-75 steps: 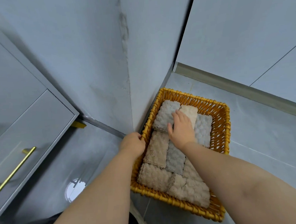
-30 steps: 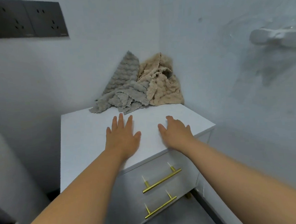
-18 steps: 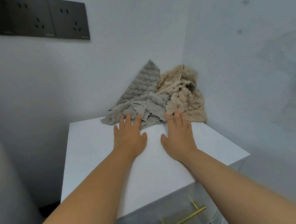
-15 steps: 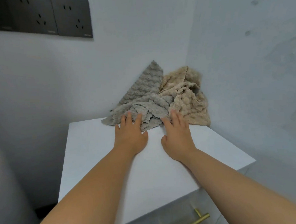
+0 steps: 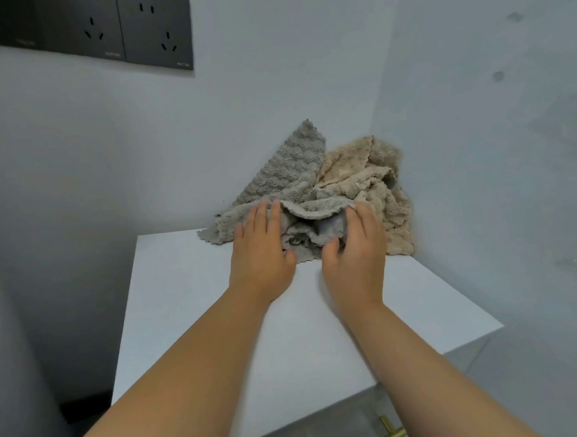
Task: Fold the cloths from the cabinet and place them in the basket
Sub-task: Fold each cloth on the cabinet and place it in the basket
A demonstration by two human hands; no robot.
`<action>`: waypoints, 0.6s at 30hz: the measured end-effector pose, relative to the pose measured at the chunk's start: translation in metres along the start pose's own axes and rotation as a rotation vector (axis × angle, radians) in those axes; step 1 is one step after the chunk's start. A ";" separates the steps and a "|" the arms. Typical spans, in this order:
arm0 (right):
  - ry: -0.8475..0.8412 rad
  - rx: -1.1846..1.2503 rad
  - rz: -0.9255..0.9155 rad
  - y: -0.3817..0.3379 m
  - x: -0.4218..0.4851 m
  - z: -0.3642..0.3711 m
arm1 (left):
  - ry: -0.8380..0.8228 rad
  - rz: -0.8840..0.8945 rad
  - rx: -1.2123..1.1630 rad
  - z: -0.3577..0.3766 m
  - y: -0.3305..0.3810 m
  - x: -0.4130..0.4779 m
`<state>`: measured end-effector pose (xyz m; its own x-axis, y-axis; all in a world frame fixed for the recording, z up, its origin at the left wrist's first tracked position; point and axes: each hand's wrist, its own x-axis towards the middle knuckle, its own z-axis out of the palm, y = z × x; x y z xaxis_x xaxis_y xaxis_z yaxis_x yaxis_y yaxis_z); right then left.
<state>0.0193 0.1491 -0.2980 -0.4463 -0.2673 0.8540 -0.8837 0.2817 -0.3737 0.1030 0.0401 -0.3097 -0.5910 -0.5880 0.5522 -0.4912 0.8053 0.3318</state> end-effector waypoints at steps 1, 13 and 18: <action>0.054 0.045 0.003 -0.005 -0.003 -0.002 | 0.036 0.020 -0.043 -0.002 0.001 -0.002; 0.090 0.420 0.421 -0.044 0.001 -0.074 | 0.138 -0.220 -0.382 -0.034 0.022 -0.043; -0.021 0.664 0.492 -0.059 0.021 -0.114 | 0.116 -0.302 -0.502 -0.047 0.048 -0.054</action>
<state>0.0778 0.2317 -0.2172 -0.8009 -0.2741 0.5325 -0.4830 -0.2301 -0.8449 0.1410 0.1142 -0.2874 -0.3848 -0.8070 0.4479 -0.2469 0.5576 0.7926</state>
